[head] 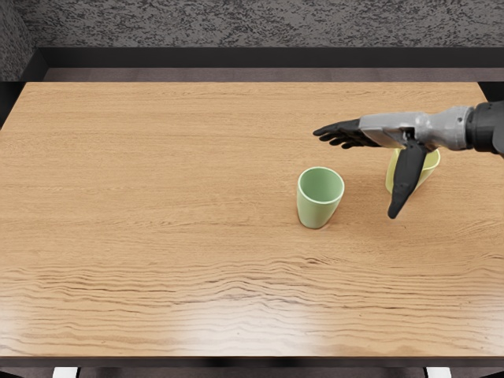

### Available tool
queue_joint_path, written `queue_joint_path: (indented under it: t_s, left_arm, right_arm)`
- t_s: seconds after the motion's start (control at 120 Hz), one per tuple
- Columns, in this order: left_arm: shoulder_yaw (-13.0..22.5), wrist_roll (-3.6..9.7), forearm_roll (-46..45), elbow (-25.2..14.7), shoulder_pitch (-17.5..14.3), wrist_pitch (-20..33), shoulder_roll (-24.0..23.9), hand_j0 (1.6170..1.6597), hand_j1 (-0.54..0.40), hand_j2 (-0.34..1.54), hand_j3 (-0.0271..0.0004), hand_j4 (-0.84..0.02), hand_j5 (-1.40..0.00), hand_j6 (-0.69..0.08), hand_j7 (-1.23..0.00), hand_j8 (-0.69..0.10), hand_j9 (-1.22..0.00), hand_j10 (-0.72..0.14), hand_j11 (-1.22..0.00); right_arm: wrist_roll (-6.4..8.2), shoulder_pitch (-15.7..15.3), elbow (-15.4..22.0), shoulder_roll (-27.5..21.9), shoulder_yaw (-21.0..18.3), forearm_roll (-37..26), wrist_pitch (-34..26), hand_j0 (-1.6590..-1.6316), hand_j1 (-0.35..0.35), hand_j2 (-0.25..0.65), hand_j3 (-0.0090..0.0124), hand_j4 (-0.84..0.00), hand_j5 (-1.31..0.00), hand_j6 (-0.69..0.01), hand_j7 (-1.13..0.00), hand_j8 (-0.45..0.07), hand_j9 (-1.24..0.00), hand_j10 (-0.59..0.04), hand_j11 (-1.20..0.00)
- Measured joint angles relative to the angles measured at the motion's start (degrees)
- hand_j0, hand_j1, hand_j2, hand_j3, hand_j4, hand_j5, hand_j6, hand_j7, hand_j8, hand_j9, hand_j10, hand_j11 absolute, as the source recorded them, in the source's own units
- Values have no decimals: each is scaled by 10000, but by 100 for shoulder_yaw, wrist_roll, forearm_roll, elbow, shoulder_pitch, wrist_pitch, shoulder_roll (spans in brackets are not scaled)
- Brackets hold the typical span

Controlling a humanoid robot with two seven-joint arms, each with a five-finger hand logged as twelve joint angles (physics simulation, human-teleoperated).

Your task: Pick up cup and place in cup with right hand

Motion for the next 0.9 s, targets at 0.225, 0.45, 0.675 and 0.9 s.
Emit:
queue_joint_path:
  t_s: [0.225, 0.45, 0.675, 0.9]
  left_arm:
    - [0, 0, 0, 1, 0, 0, 0, 16581, 3490, 1, -1, -3, -1, -3, -1, -3, -1, -2, -1]
    - [0, -1, 0, 2, 0, 0, 0, 16581, 3490, 1, -1, -3, -1, -3, -1, -3, -1, -2, 0]
    - [1, 0, -1, 1, 0, 0, 0, 16581, 3491, 1, 0, -2, -1, -3, -1, -3, 0, -2, 0]
    - [1, 0, -1, 0, 0, 0, 0, 16581, 3491, 0, 0, -2, -1, -3, 0, -3, 0, -2, 0]
  right_arm:
    - [-146, -13, 215, 59, 135, 77, 0, -16581, -3096, -49, 0, -382, -454, -394, -448, -381, -452, -371, -450]
    - [-2209, 316, 304, 535, 391, 50, 0, -16581, -2930, -82, 0, -516, -629, -530, -623, -518, -627, -506, -625]
    - [-2699, 615, 344, 1296, 178, -730, 0, -16581, -2987, -78, 0, -454, -558, -465, -554, -456, -557, -447, -556]
    - [-2877, 308, 751, 1623, -8, -1455, -924, -16581, -3021, -73, 0, -421, -519, -433, -516, -424, -518, -415, -517]
